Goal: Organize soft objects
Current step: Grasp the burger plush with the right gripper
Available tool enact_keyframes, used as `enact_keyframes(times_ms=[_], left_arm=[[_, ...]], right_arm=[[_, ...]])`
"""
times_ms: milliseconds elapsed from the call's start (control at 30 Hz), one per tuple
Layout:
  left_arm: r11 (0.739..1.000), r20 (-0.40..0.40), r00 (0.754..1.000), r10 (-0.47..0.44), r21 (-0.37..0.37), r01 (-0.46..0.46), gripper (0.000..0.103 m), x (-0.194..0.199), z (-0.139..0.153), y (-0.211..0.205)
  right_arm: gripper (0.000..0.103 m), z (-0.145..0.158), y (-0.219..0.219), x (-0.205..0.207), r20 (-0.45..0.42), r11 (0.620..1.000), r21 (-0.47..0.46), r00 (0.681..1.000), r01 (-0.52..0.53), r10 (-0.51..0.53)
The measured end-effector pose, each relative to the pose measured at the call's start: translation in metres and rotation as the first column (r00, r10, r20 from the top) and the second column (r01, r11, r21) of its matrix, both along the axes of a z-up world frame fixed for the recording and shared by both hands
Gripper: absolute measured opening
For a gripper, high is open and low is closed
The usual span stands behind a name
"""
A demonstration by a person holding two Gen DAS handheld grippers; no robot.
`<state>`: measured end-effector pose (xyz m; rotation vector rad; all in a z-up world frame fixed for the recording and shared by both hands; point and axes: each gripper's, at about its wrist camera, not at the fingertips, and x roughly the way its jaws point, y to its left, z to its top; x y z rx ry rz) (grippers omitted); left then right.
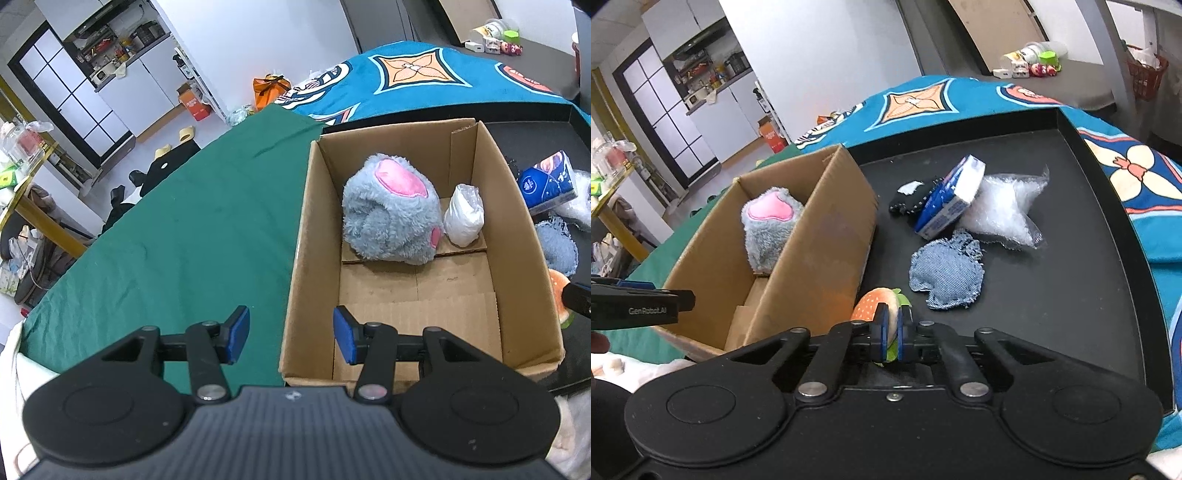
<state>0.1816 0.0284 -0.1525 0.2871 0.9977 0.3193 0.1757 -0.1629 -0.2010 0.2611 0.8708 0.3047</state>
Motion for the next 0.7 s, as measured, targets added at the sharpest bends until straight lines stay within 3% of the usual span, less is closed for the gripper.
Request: enact_keyframes(times_ms=[700], left_arm=[[0.994,0.053,0.998,0.016,-0.108,-0.01,0.048,-0.007,0.009,0.016]], right_arm=[[0.002,0.043,-0.002,-0.001,0.082,0.998,-0.045,0.996,0.035,-0.032]])
